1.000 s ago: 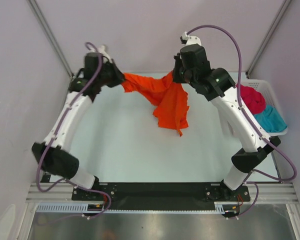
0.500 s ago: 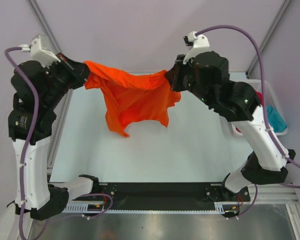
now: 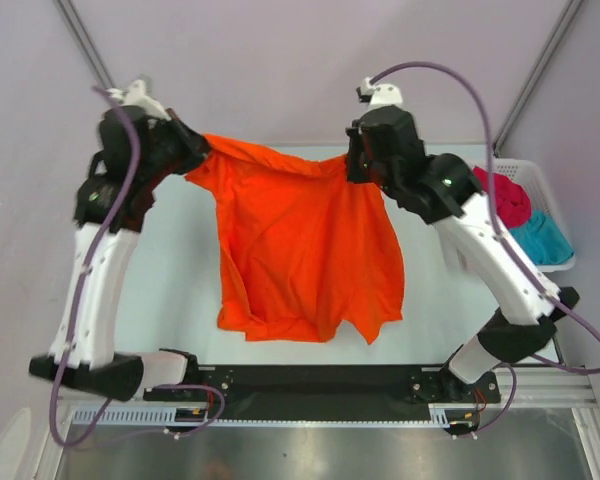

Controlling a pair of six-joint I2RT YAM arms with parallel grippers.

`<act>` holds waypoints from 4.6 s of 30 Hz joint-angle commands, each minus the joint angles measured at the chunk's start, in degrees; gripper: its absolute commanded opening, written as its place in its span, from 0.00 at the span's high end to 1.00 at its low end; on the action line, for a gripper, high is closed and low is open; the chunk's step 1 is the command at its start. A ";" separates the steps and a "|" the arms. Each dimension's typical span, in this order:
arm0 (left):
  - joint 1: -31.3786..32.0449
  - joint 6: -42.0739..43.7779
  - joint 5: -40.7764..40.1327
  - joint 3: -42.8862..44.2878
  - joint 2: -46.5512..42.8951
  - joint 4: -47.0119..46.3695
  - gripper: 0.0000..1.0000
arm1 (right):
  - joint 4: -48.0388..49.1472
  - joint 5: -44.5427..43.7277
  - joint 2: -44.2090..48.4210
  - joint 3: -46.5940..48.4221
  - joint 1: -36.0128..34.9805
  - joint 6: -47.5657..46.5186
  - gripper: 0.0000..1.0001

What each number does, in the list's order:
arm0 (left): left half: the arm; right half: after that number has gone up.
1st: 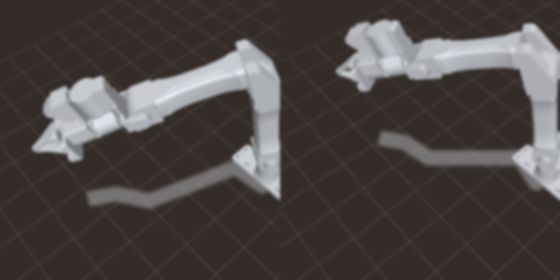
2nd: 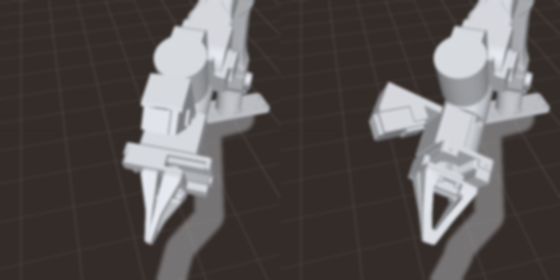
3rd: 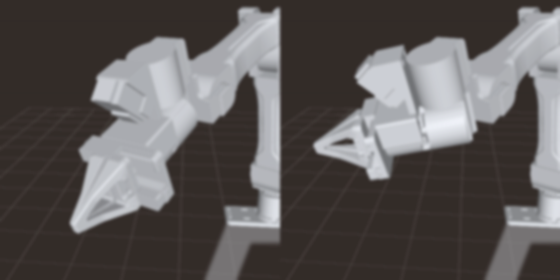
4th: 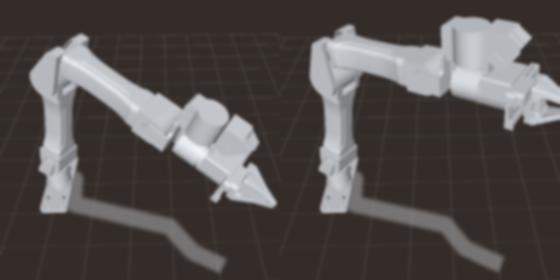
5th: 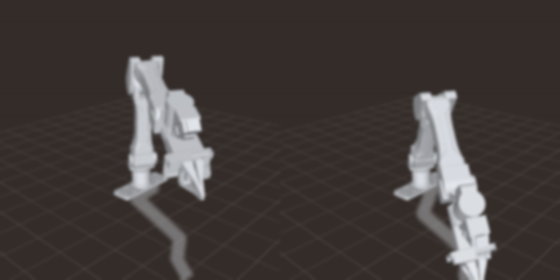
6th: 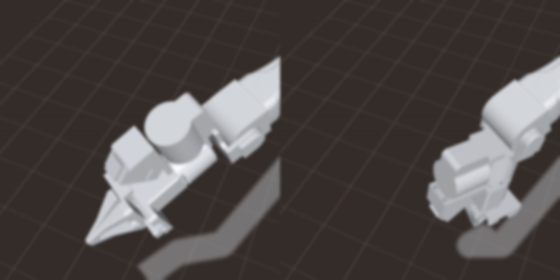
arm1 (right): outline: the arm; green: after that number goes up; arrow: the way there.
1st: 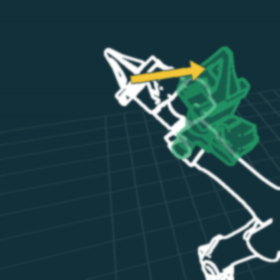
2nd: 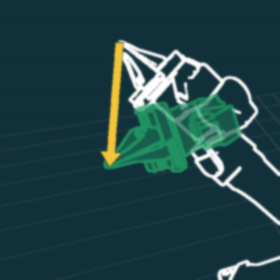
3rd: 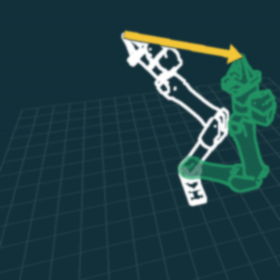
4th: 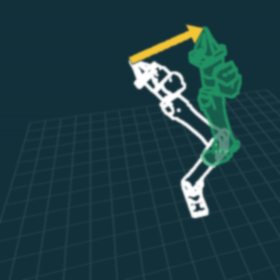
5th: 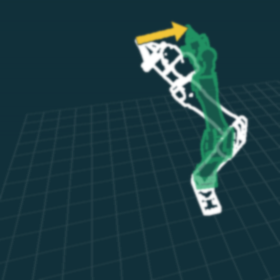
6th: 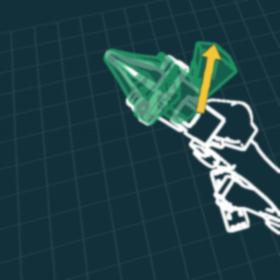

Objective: Fold and stack the t-shirts

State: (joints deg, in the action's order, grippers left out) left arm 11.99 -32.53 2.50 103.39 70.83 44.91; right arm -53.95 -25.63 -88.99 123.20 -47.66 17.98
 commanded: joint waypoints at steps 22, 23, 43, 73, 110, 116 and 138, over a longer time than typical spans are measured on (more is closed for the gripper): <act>0.23 0.54 5.85 8.04 40.70 -12.74 1.00 | 4.92 -6.97 -27.63 -1.83 23.75 -4.09 1.00; 0.14 0.72 5.50 9.36 41.31 -12.39 1.00 | 4.13 -8.20 -28.51 -0.78 24.27 -4.18 1.00; 1.63 3.00 11.65 26.70 57.50 -7.90 0.00 | 5.79 -12.43 -34.84 0.90 35.09 -2.94 1.00; 28.16 -5.69 1.81 -60.05 -0.53 -29.08 0.00 | 11.68 3.83 -8.21 -41.45 24.37 4.43 0.49; 34.07 -5.61 -4.42 -53.30 18.75 -33.76 1.00 | 8.07 4.01 -2.15 -52.09 17.95 7.95 0.52; 27.41 -2.28 -6.10 -45.40 8.39 -22.68 1.00 | 8.16 4.80 -0.48 -54.02 17.86 8.21 0.52; 11.21 3.88 -3.47 -33.96 3.18 -12.03 1.00 | 12.56 9.54 -6.97 -57.72 14.18 10.67 0.51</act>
State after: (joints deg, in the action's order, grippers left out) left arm 23.59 -30.33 -2.44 69.32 73.76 33.41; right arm -43.70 -17.41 -93.27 65.25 -32.58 27.11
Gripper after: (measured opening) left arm 0.010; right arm 0.491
